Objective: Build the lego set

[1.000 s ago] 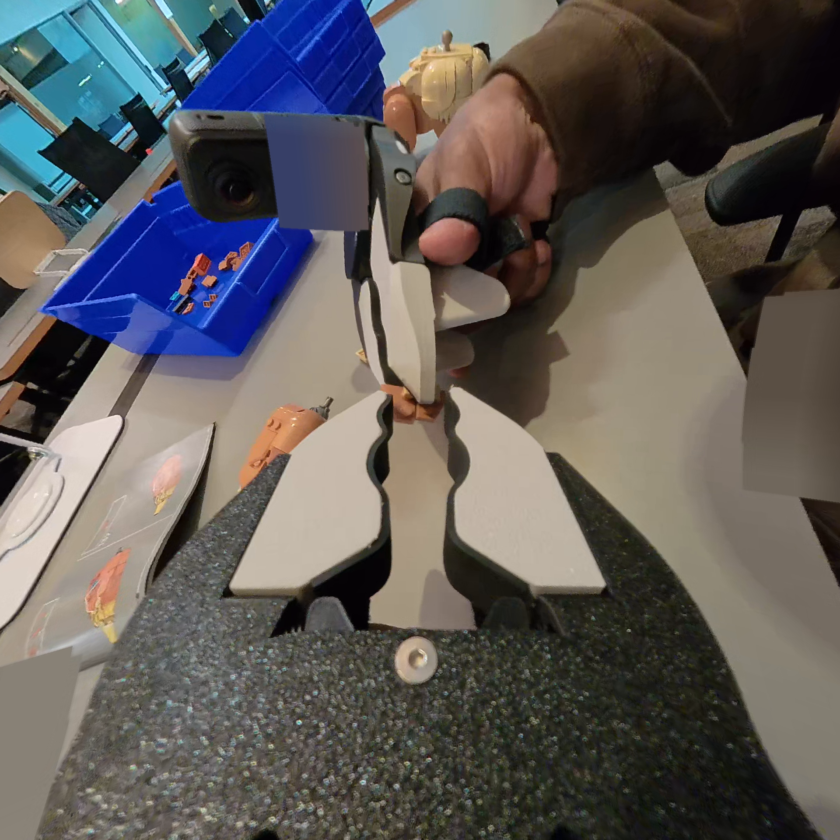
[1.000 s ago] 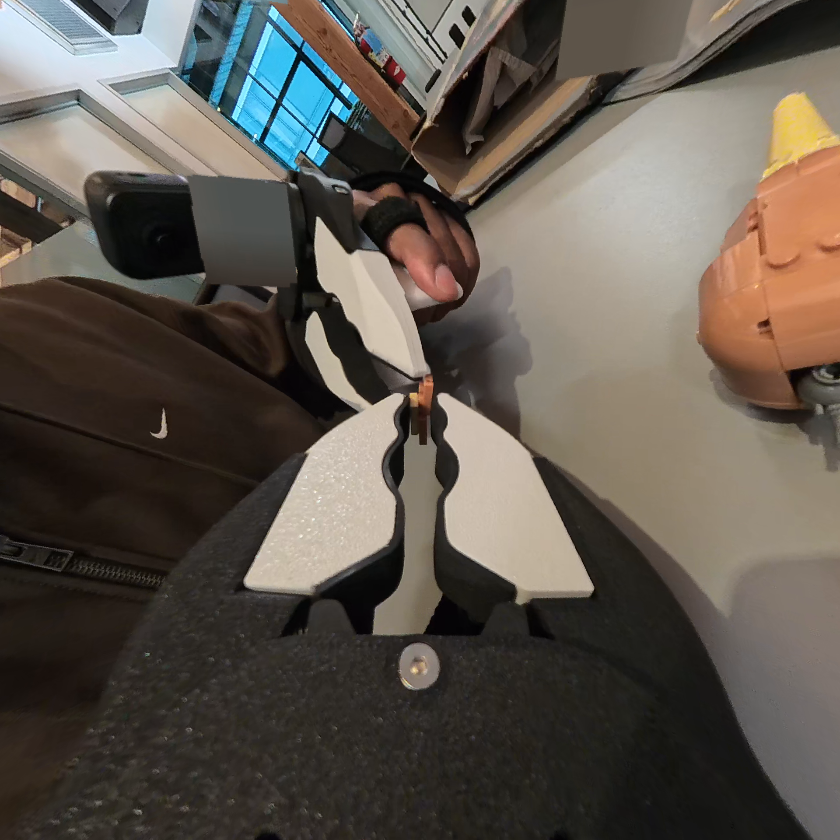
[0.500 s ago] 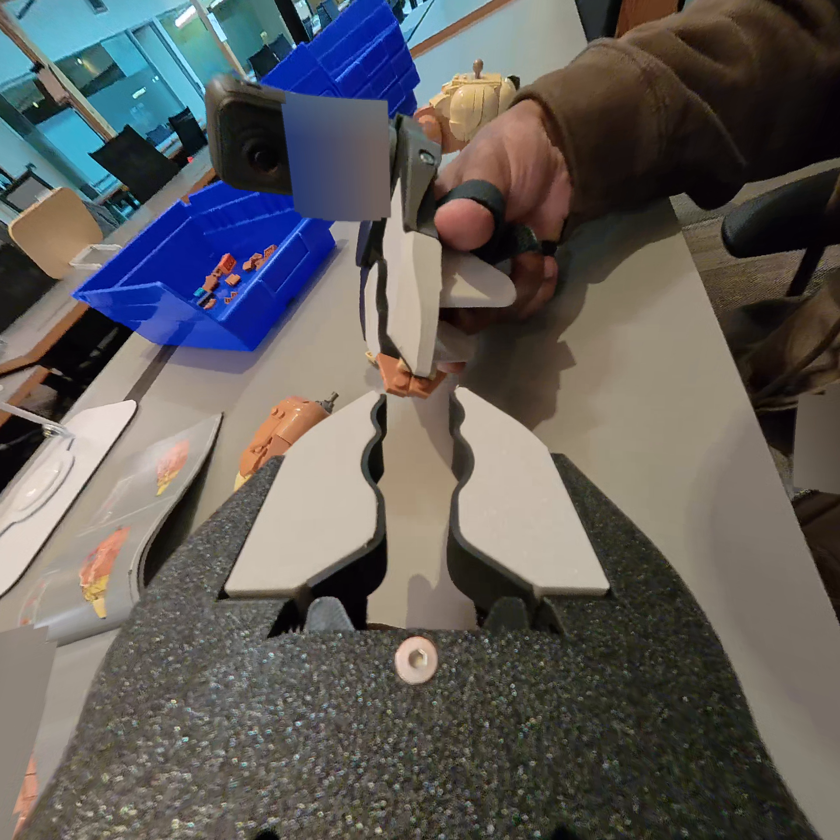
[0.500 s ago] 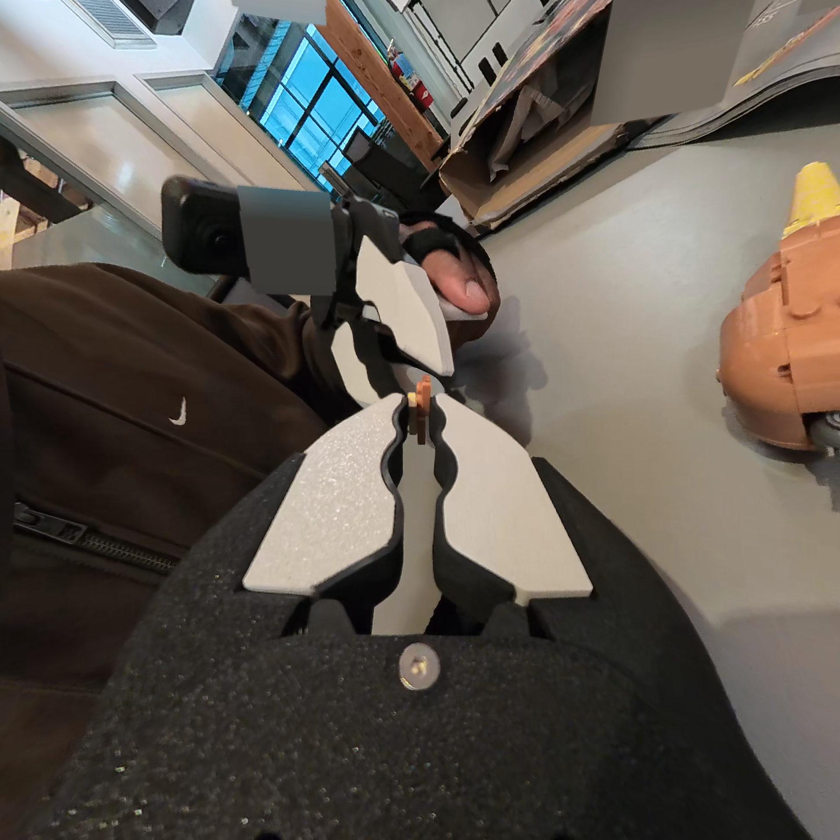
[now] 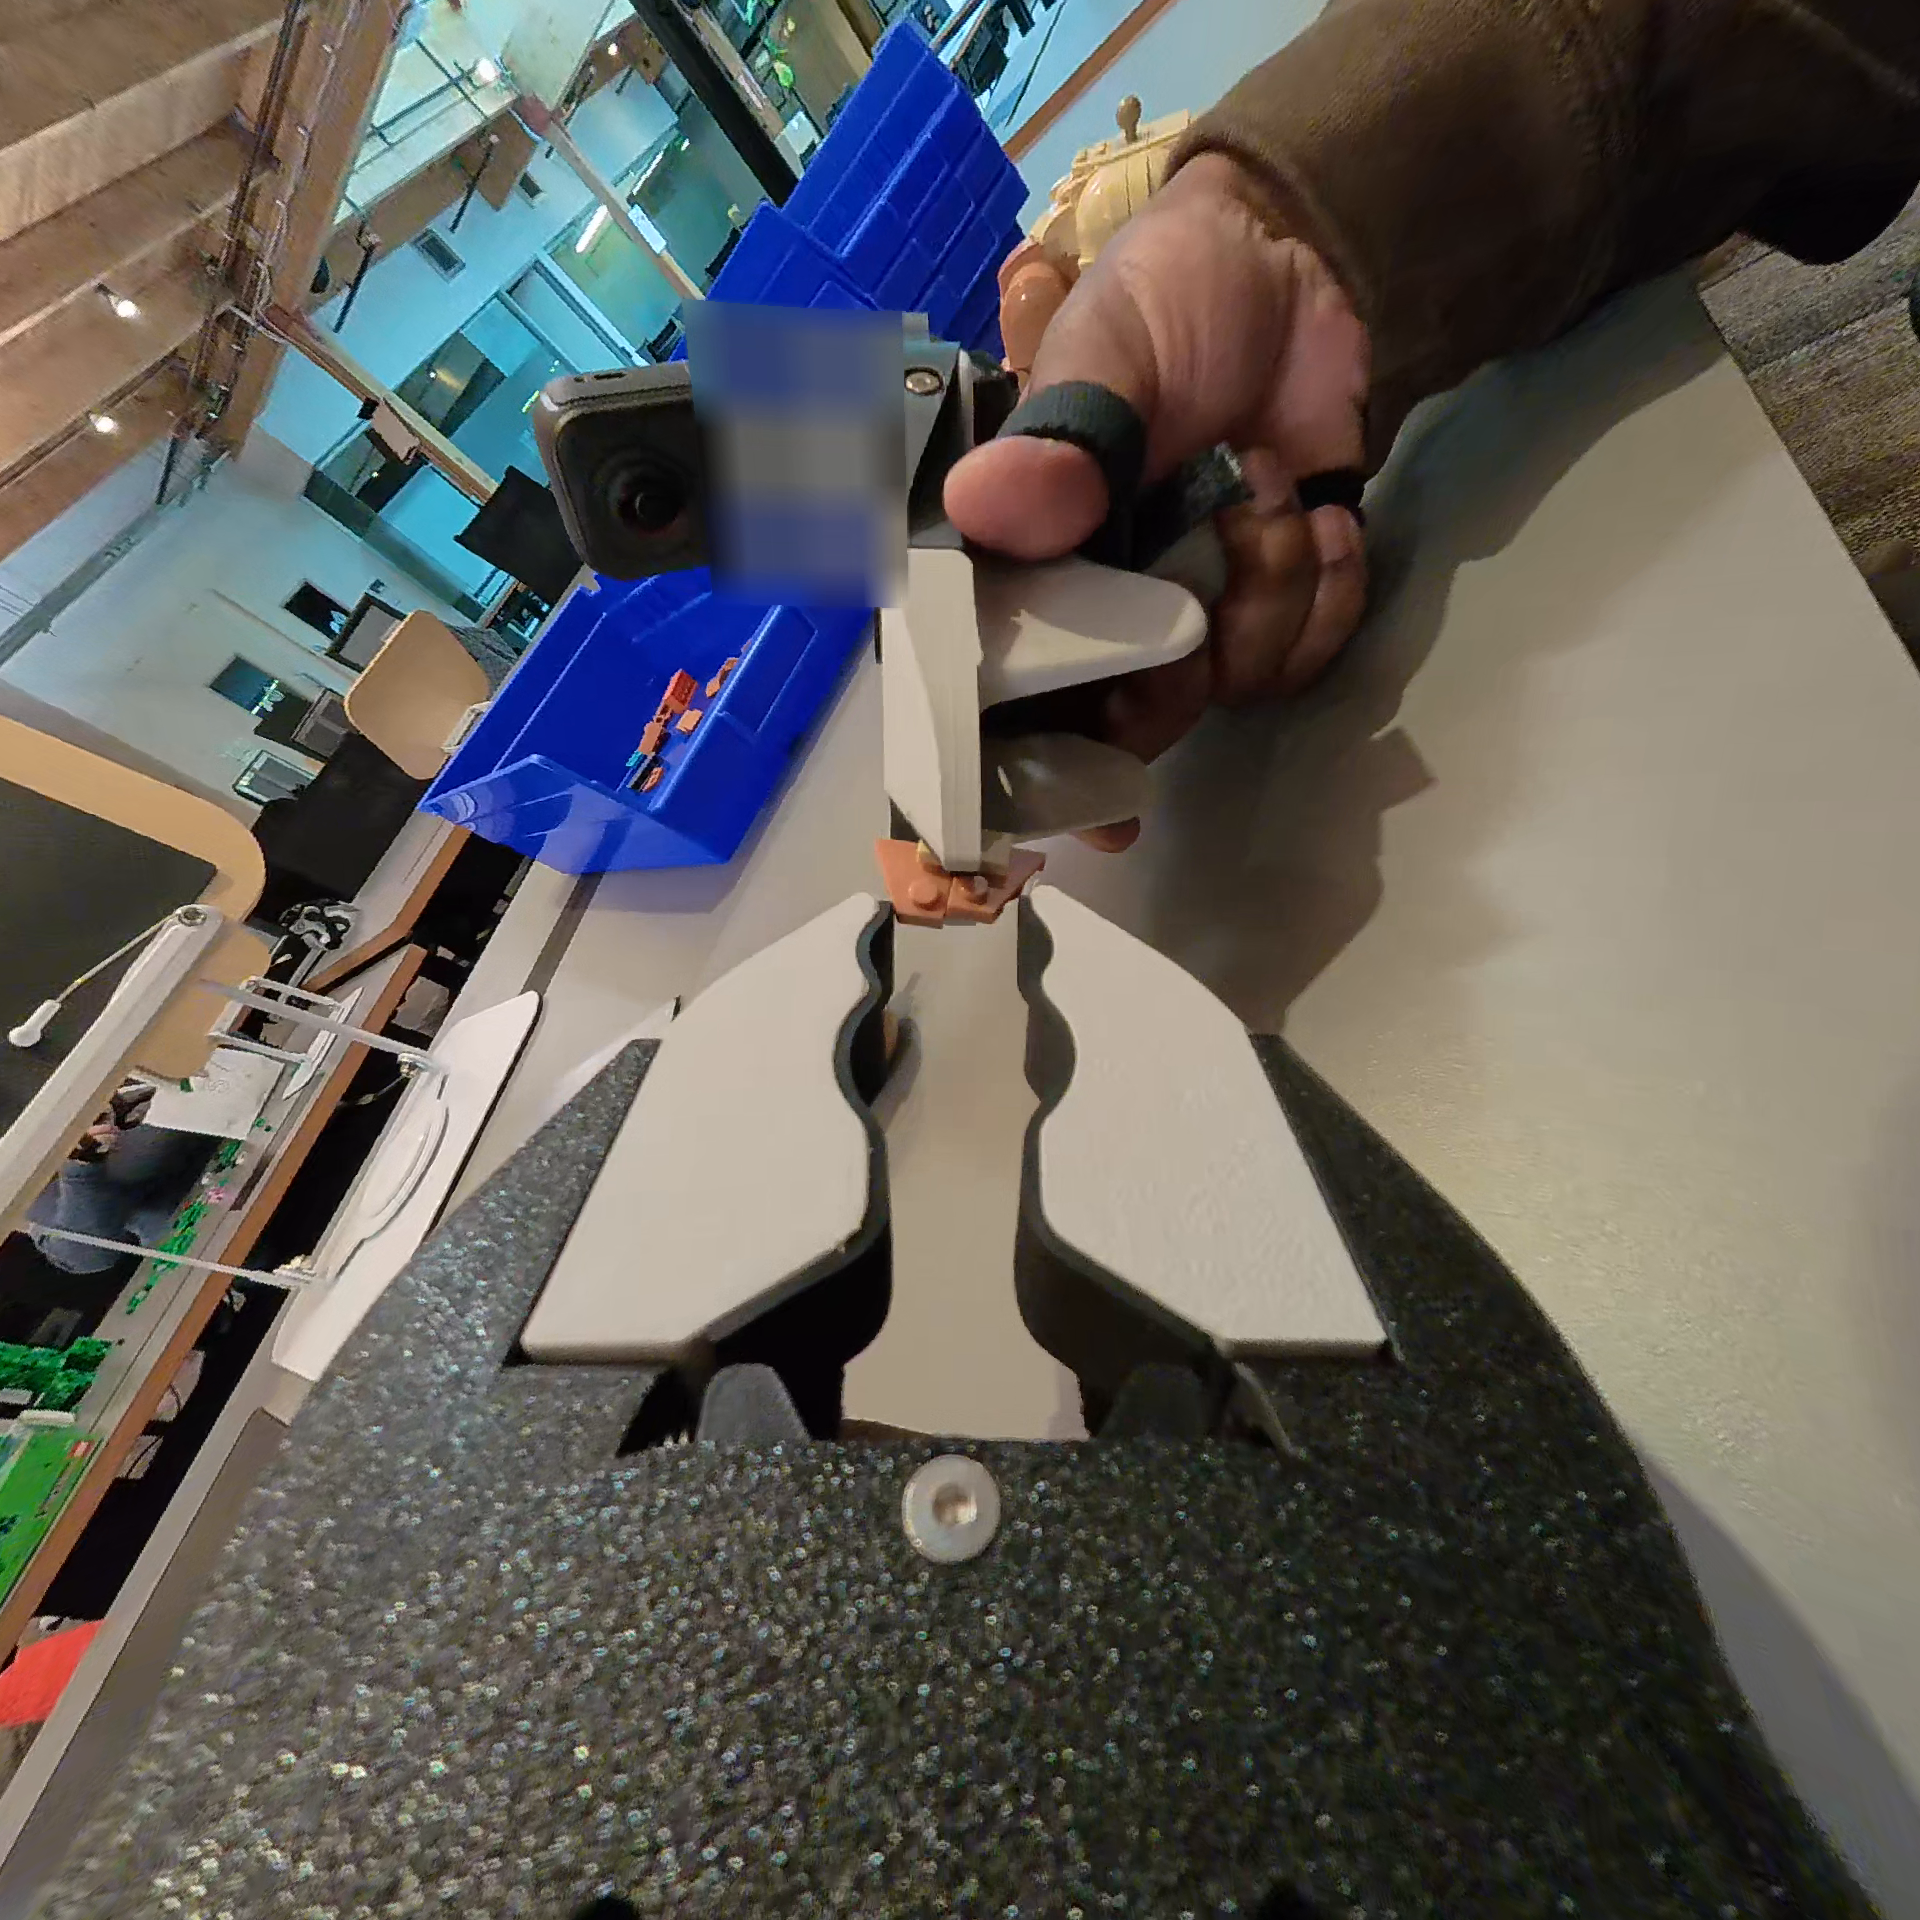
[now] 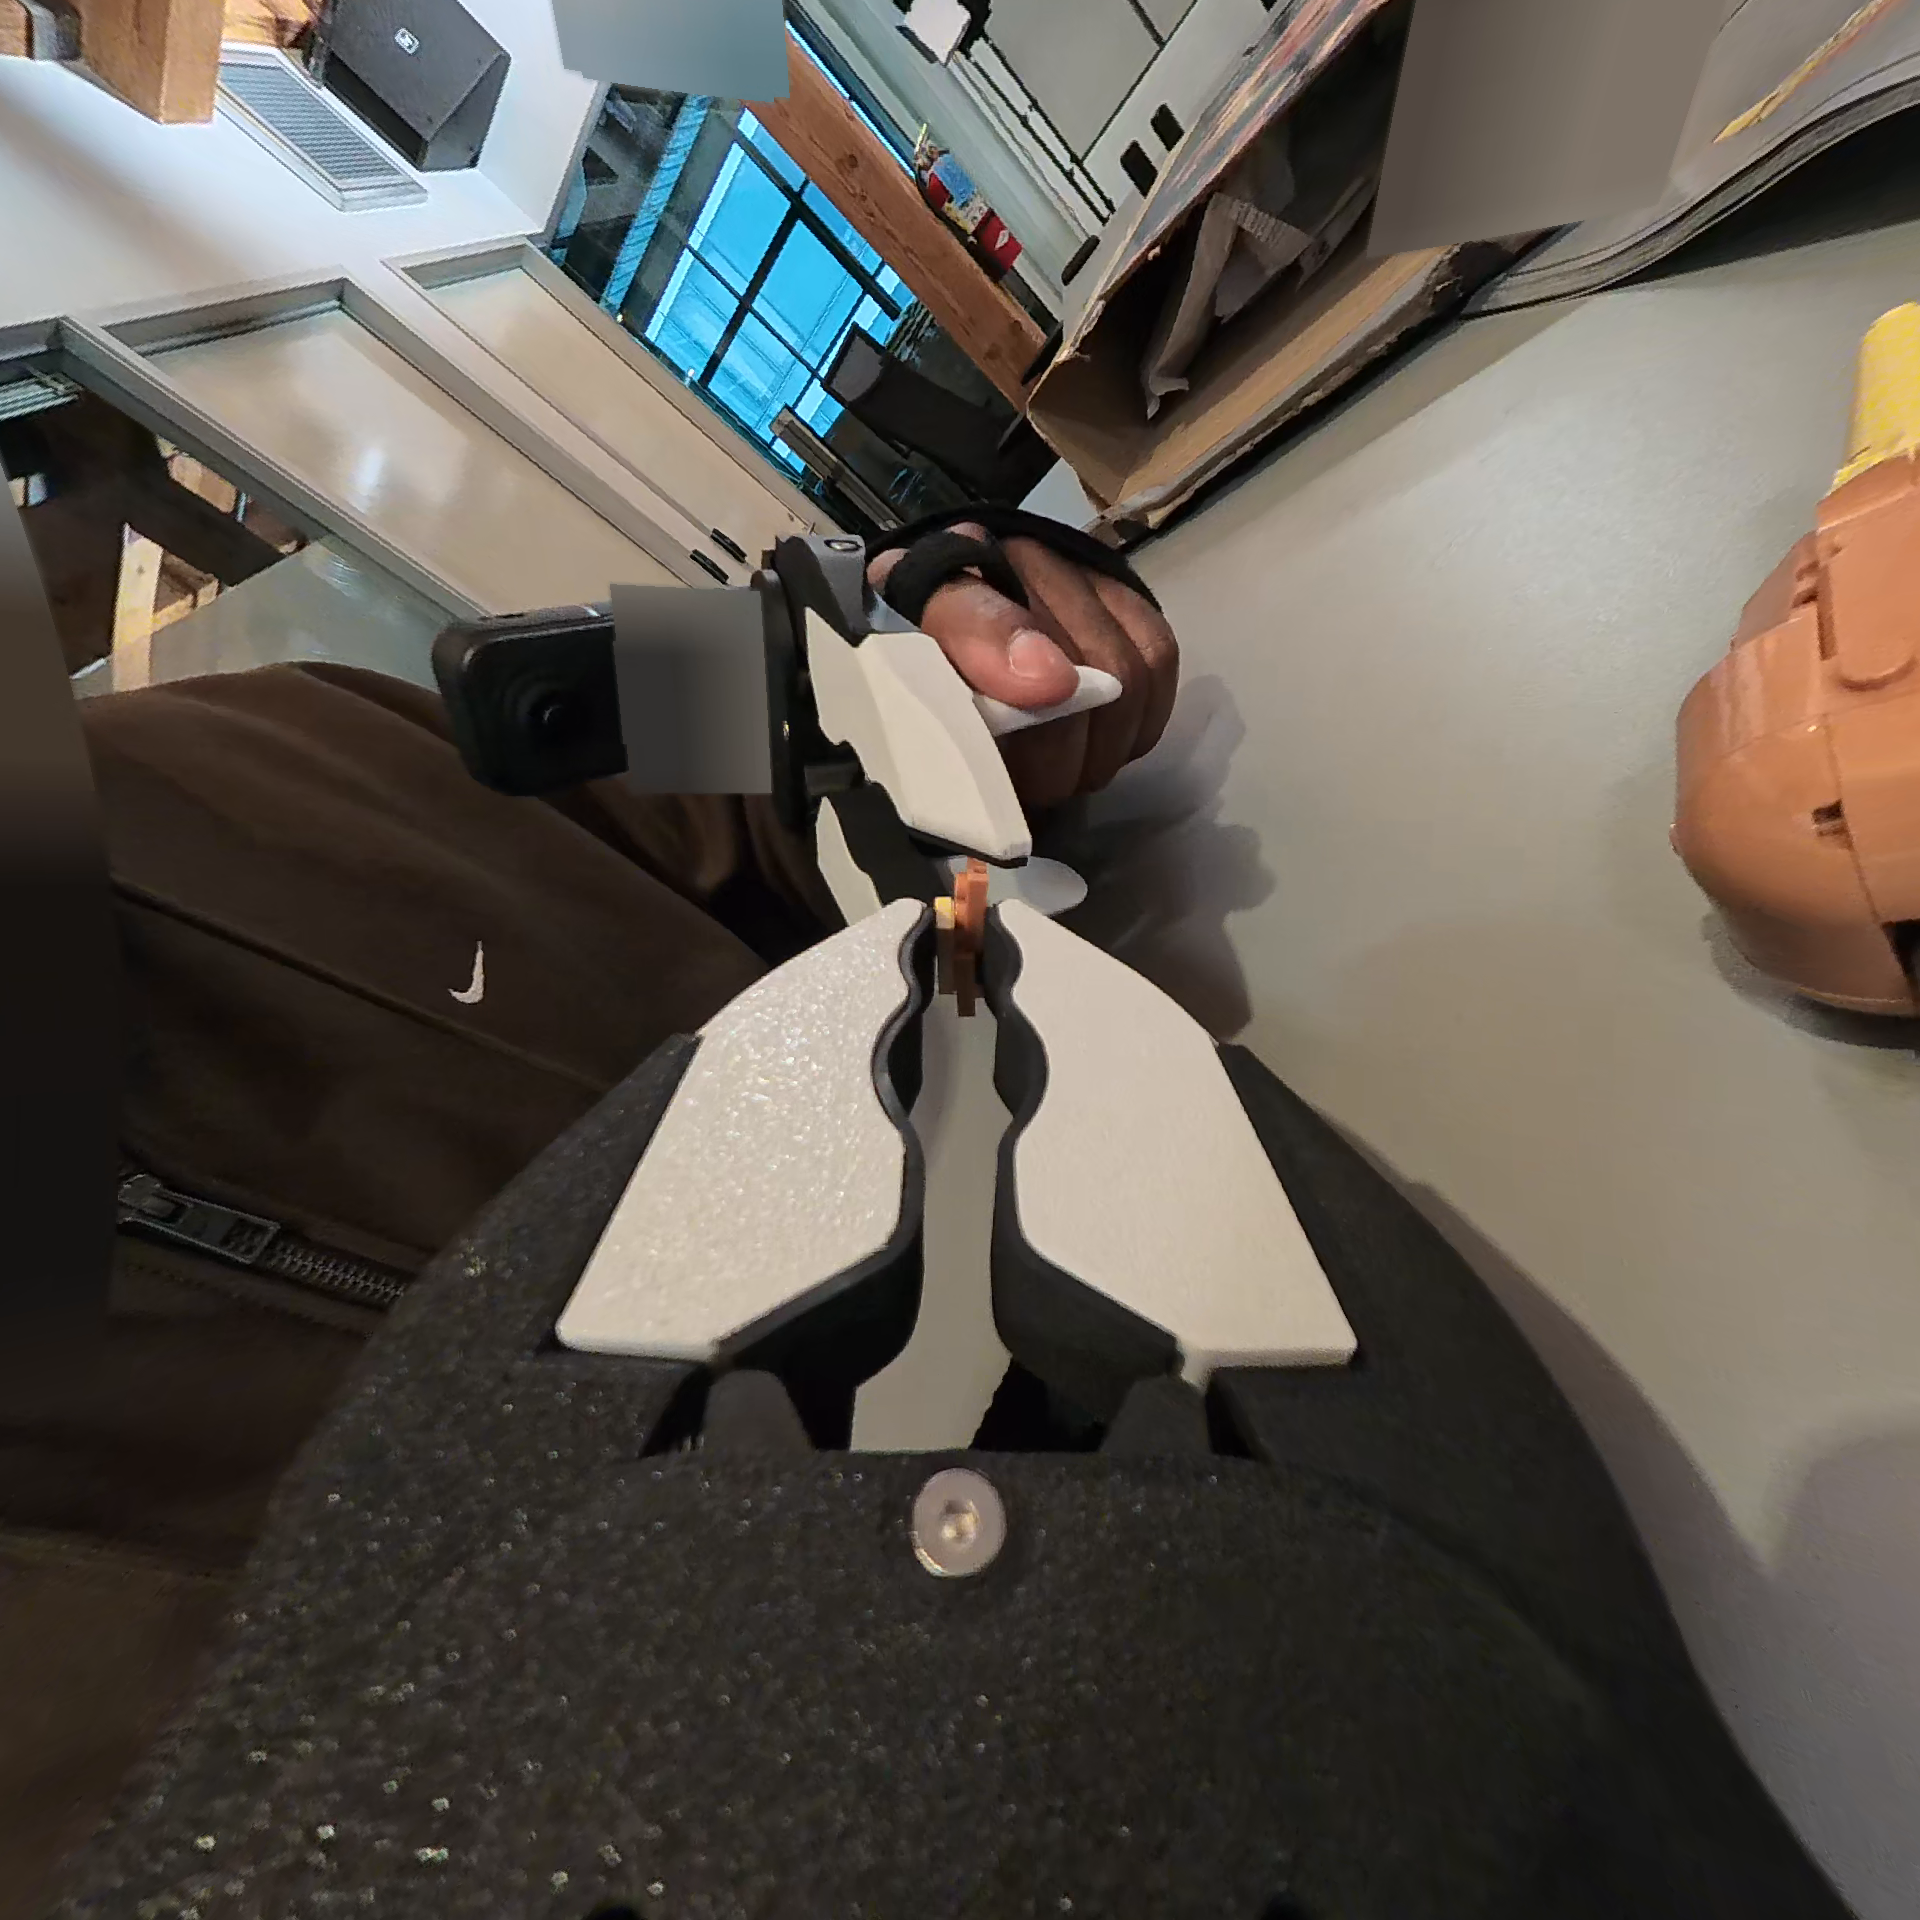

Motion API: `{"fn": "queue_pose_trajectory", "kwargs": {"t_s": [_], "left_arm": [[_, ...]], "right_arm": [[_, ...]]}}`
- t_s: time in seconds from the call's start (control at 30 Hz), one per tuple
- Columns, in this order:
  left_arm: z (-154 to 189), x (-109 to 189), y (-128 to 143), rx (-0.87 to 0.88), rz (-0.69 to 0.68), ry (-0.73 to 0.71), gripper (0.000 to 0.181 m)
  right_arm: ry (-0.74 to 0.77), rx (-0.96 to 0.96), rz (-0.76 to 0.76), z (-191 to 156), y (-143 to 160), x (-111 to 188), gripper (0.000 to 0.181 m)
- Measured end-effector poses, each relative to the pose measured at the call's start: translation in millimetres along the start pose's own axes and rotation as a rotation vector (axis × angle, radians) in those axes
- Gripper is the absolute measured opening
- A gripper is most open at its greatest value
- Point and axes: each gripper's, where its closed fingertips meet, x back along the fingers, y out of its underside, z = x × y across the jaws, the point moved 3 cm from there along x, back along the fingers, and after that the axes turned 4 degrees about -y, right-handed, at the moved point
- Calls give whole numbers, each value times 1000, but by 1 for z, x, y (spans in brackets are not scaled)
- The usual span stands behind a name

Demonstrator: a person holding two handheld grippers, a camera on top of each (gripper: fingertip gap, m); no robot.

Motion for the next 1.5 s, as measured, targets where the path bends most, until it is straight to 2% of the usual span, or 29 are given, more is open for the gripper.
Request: {"fn": "queue_pose_trajectory", "kwargs": {"t_s": [1.5], "left_arm": [[1,0,0,-76,13,-27,19]], "right_arm": [[18,42,-12,-1,0,-2,8]]}}
